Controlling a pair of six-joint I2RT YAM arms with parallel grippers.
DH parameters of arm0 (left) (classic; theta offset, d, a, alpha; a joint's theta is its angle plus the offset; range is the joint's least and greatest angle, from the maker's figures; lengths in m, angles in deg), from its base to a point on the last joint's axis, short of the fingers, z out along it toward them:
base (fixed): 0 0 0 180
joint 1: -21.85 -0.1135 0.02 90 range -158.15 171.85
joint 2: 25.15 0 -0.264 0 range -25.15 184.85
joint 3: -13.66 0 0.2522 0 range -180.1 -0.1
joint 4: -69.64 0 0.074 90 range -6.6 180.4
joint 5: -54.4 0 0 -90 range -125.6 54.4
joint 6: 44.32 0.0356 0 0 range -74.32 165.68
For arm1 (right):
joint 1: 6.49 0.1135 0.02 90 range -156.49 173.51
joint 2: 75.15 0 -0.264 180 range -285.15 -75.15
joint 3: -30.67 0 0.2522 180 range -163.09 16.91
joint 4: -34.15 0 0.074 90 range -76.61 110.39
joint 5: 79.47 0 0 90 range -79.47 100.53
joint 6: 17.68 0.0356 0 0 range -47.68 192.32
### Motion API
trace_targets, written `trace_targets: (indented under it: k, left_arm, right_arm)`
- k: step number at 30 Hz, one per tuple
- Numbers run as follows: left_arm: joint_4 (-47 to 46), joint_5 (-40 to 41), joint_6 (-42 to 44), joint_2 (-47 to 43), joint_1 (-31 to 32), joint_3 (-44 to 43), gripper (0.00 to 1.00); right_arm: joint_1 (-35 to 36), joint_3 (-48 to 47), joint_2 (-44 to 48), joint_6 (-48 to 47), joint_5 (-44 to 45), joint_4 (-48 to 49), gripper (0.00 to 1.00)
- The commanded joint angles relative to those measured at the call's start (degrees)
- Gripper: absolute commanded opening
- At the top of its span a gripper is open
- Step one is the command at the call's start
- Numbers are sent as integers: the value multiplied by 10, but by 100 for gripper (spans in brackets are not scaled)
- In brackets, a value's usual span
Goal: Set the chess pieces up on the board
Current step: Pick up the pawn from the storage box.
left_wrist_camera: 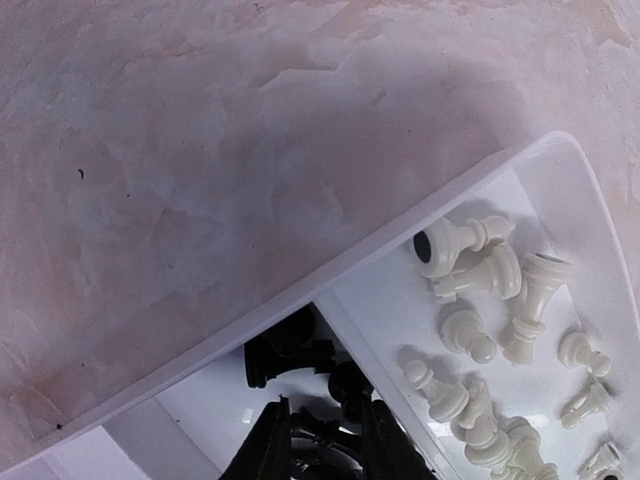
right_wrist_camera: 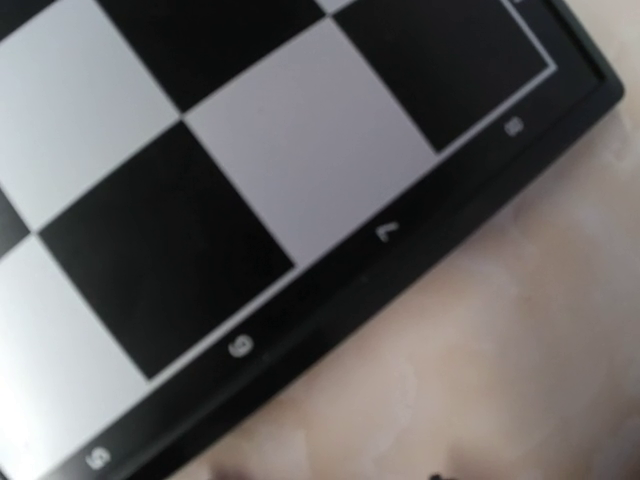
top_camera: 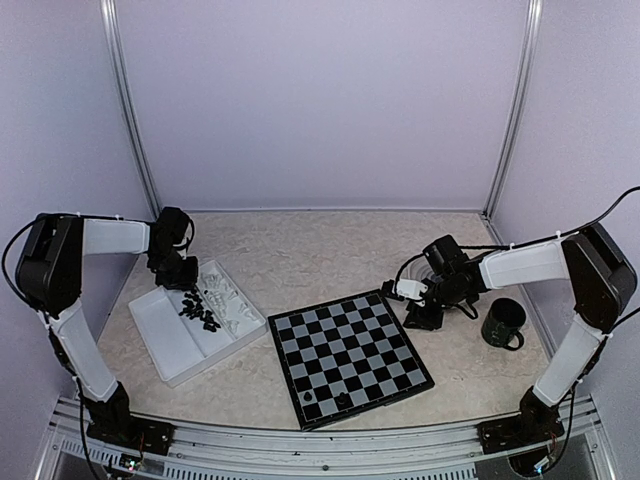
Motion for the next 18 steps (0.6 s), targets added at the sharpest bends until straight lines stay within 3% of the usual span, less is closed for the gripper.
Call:
trace_targets:
  k: [1, 4, 9, 18]
  left_arm:
    - [-15, -22, 10, 26, -4, -11, 31]
    - [-23, -32, 12, 24, -8, -11, 30]
    - [-29, -30, 2, 8, -9, -1, 17]
    - [-29, -12, -12, -27, -16, 18, 17]
  right_arm:
    - [5, 0, -6, -1, -3, -7, 46]
    - [6, -1, -5, -1, -3, -8, 46]
    - [6, -1, -5, -1, -3, -8, 46]
    - [7, -2, -8, 0, -1, -8, 46]
